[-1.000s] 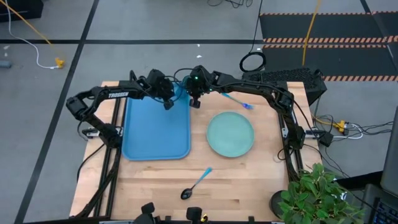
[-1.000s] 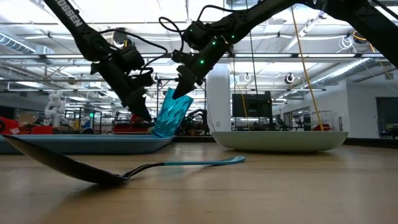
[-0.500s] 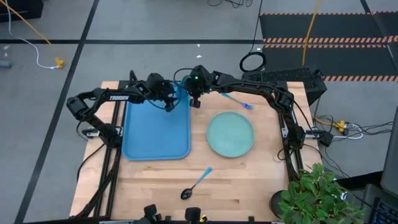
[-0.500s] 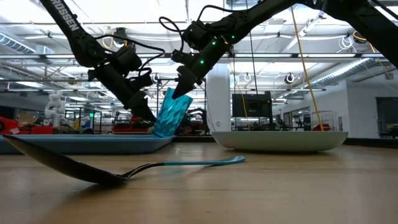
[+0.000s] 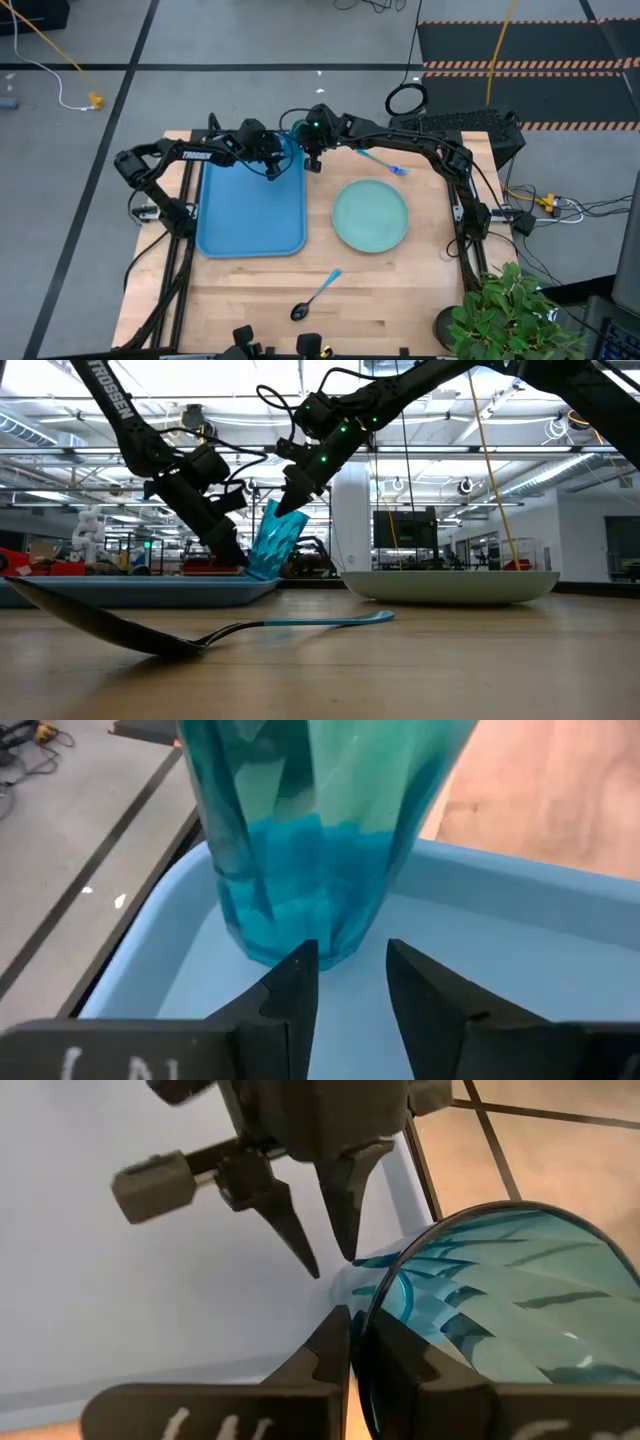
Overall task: Pick and place plate/cup/fork/spoon on tray
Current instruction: Put the blue glass on the top right of the blue tray
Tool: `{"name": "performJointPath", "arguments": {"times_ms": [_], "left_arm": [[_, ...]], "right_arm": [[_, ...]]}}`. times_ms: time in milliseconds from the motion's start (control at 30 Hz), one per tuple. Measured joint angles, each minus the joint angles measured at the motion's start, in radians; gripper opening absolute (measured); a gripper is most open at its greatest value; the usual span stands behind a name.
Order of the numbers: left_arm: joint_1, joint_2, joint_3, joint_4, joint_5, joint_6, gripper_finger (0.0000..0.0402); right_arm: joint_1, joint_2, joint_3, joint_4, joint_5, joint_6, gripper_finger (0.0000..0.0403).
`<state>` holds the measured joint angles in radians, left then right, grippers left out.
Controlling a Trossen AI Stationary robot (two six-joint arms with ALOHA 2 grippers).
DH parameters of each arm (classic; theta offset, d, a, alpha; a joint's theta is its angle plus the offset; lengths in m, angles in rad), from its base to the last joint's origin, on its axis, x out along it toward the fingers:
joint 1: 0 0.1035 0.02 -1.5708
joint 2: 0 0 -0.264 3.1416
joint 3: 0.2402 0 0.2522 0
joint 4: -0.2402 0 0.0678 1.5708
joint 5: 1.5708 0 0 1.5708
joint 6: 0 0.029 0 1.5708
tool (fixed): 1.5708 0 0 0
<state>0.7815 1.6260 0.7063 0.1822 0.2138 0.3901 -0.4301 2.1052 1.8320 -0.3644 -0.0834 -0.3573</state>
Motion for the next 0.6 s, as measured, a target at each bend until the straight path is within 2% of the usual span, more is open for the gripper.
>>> {"name": "performJointPath", "arguments": {"times_ms": [500, 600], "left_arm": [[0.005, 0.057, 0.0, 0.057, -0.016, -0.006, 0.0108], [0.005, 0.057, 0.0, 0.057, -0.016, -0.007, 0.0108]], "right_arm": [[0.0, 0.0, 0.0, -0.001, -0.048, -0.022, 0.0017], [0.0, 0.0, 0.0, 0.002, -0.049, -0.022, 0.0028]]}}
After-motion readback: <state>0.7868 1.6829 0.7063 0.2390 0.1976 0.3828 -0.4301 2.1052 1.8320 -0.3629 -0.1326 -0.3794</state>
